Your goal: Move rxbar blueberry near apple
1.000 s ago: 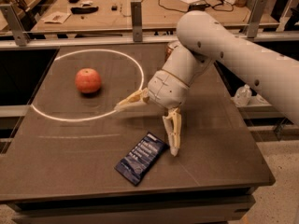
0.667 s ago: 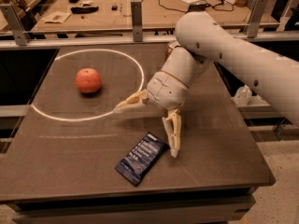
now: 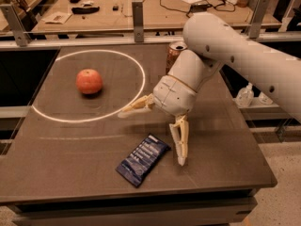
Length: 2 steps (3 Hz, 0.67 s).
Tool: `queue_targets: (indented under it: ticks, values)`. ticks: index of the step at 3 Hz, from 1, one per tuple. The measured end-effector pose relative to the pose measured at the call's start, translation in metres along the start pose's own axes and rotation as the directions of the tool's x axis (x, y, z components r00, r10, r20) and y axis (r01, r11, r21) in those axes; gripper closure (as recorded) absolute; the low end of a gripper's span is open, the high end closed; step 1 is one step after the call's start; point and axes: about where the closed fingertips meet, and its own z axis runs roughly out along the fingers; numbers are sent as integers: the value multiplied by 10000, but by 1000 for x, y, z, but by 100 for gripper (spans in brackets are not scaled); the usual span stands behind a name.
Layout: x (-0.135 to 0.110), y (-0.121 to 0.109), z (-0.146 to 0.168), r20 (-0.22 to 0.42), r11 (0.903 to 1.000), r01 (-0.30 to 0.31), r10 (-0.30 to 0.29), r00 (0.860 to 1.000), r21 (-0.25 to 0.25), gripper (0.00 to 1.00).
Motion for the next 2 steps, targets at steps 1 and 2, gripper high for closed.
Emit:
queue_targets:
  ticks: [1, 2]
  values:
    - [0, 6, 4, -14, 9999, -76, 76, 10000, -137, 0]
    - [0, 6, 4, -15, 9999, -76, 76, 10000, -138, 0]
